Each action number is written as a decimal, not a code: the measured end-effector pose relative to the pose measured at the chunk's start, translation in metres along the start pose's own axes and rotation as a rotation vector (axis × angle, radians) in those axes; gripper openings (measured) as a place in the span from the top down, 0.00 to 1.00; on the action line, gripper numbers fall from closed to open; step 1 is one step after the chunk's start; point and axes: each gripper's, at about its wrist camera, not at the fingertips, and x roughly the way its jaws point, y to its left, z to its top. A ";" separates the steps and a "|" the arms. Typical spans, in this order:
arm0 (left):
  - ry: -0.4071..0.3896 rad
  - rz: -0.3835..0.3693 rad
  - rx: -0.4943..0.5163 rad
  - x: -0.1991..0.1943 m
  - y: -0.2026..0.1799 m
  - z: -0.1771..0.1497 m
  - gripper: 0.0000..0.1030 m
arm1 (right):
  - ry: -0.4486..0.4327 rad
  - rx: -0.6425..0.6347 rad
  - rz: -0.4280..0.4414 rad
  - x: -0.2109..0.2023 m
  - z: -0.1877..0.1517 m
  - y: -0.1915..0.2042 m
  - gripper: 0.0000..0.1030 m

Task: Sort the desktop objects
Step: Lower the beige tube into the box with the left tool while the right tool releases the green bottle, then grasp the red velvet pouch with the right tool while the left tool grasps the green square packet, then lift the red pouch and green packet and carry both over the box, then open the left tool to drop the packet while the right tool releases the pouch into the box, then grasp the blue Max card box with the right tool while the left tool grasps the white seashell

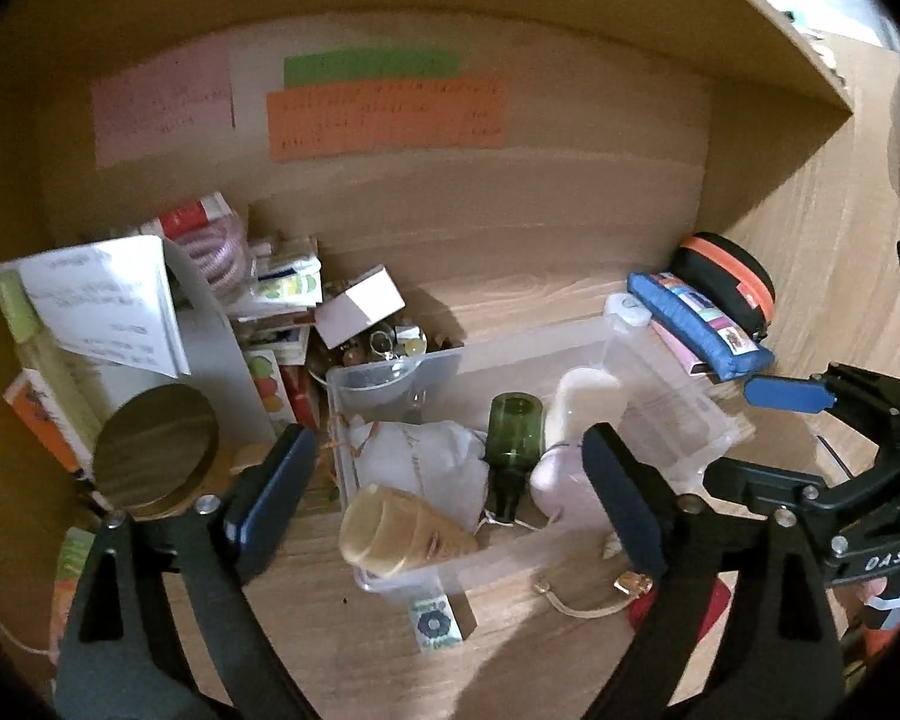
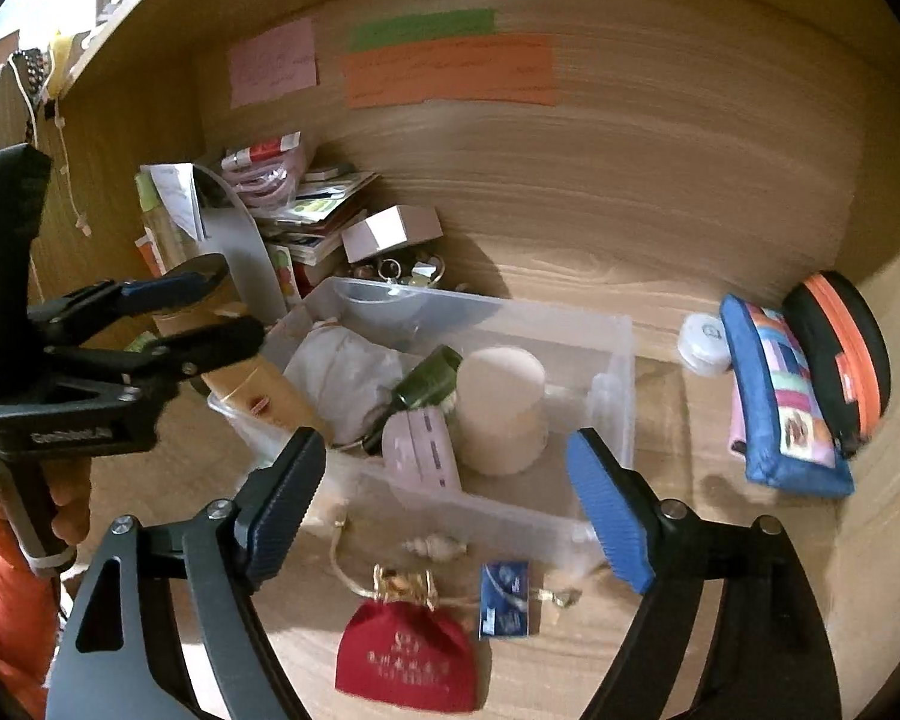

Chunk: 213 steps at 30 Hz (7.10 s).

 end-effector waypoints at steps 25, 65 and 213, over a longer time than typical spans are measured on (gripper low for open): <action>0.289 0.026 -0.088 0.019 0.016 -0.101 0.03 | 0.186 0.112 0.108 0.013 -0.092 -0.011 0.21; 0.411 0.012 -0.048 0.073 0.010 -0.097 0.28 | 0.215 -0.024 0.113 0.048 -0.086 0.011 0.81; 0.045 -0.025 -0.011 -0.005 -0.012 -0.021 0.08 | 0.046 -0.016 -0.173 -0.025 -0.041 -0.016 0.23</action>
